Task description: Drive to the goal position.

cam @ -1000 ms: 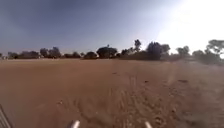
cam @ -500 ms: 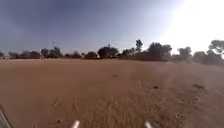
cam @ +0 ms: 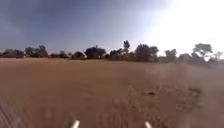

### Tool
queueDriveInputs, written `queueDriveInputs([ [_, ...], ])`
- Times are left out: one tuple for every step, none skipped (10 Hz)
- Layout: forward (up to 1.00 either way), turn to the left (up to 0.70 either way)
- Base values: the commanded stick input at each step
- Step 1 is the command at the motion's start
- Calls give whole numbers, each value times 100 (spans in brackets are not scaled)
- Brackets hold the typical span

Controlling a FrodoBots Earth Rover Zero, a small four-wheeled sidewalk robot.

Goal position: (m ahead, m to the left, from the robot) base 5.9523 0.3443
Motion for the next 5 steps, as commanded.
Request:
queueDriveInputs([
  [100,-7],
  [100,-4],
  [100,0],
  [100,0],
  [100,0],
])
